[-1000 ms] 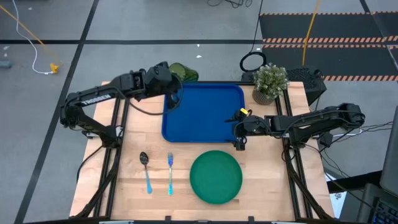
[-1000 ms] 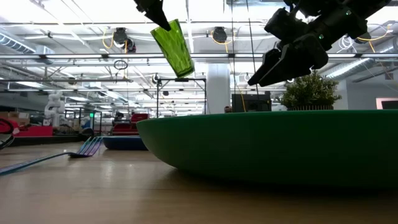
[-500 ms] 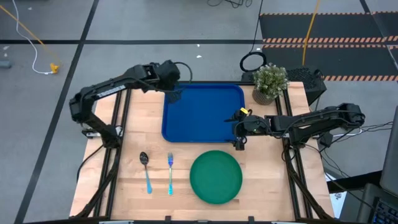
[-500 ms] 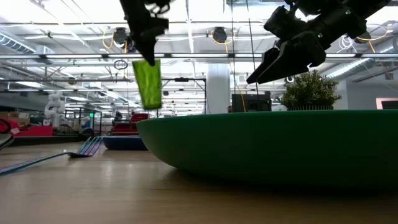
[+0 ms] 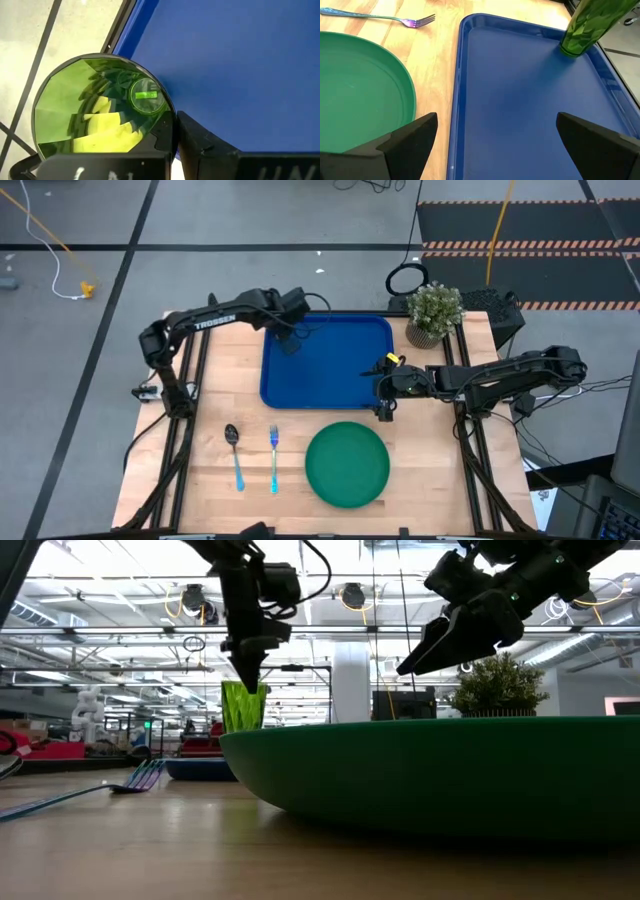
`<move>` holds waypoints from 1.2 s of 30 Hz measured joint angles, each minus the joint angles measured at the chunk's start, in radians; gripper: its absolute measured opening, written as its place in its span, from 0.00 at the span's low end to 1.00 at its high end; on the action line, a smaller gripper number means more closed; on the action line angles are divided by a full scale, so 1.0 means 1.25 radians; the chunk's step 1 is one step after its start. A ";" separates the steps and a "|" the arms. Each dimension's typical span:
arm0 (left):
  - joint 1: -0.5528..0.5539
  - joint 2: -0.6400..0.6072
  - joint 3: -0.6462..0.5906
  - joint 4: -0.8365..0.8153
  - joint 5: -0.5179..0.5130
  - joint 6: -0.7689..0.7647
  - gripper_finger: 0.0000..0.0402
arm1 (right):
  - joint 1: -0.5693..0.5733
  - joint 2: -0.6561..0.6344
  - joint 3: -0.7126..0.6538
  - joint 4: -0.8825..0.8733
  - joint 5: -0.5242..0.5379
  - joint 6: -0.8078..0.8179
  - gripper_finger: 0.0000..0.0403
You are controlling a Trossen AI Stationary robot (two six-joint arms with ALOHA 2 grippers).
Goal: Pick and place plate/cup/fork/spoon on tray
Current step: Put the green glass on the top left of the blue tray
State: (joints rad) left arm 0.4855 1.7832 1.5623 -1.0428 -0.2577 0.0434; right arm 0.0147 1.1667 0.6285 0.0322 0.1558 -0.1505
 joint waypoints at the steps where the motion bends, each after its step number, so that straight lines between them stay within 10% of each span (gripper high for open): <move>1: 0.002 0.001 0.000 0.000 0.000 0.002 0.03 | 0.000 0.000 0.000 0.000 0.000 0.000 0.99; 36: 0.062 0.000 0.000 0.053 0.074 0.068 0.10 | 0.000 0.000 0.000 0.000 0.000 0.000 0.99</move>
State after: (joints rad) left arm 0.5625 1.7828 1.5623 -0.9760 -0.1658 0.1287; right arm 0.0147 1.1667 0.6285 0.0319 0.1555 -0.1505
